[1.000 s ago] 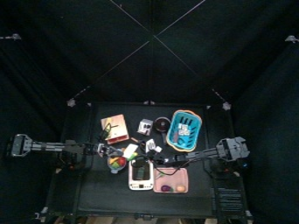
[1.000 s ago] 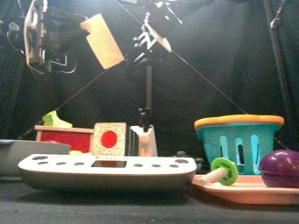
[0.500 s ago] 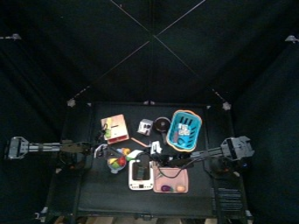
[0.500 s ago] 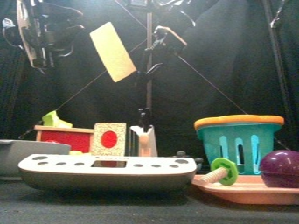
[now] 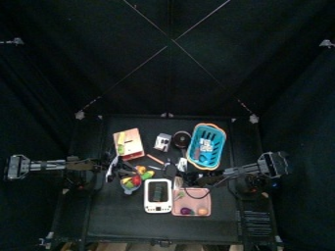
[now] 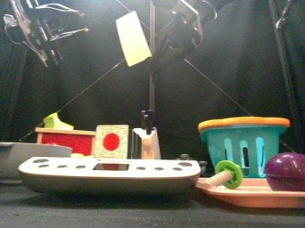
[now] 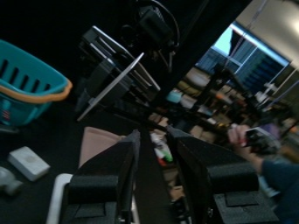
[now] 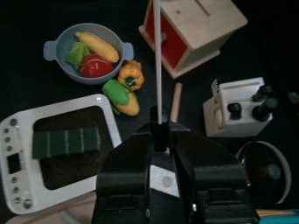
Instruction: Reorient grip
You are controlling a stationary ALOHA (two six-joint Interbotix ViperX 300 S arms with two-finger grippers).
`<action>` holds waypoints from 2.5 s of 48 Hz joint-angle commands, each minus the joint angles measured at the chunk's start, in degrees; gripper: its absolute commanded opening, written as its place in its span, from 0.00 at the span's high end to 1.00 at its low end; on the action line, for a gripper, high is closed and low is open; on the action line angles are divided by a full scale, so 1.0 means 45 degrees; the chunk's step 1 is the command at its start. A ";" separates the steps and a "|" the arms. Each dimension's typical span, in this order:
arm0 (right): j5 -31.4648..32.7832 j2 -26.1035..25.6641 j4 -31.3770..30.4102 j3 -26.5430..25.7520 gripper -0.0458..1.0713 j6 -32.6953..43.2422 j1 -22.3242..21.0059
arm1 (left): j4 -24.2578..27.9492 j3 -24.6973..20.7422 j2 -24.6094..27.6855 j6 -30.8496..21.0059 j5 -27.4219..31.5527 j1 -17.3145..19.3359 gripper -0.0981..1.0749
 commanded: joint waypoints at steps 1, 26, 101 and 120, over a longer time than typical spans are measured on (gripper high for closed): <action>-0.0059 -0.0449 0.0938 -0.0488 0.52 0.0137 0.0039 | -0.0020 -0.0352 -0.0020 0.1074 0.0371 -0.0020 0.30; 0.0000 -0.0273 0.7090 -0.0840 0.53 -0.1348 -0.0195 | 0.0000 -0.1074 0.0215 0.3828 0.2129 -0.0254 0.30; 0.4766 0.2461 1.4043 -0.4844 0.53 -0.8672 -0.2090 | 0.0371 -0.1816 0.2363 0.3926 0.2461 -0.1758 0.31; 0.4766 0.2480 1.3984 -0.4727 0.53 -0.8652 -0.2109 | 0.0430 -0.1602 0.2363 0.3945 0.2246 -0.1758 0.64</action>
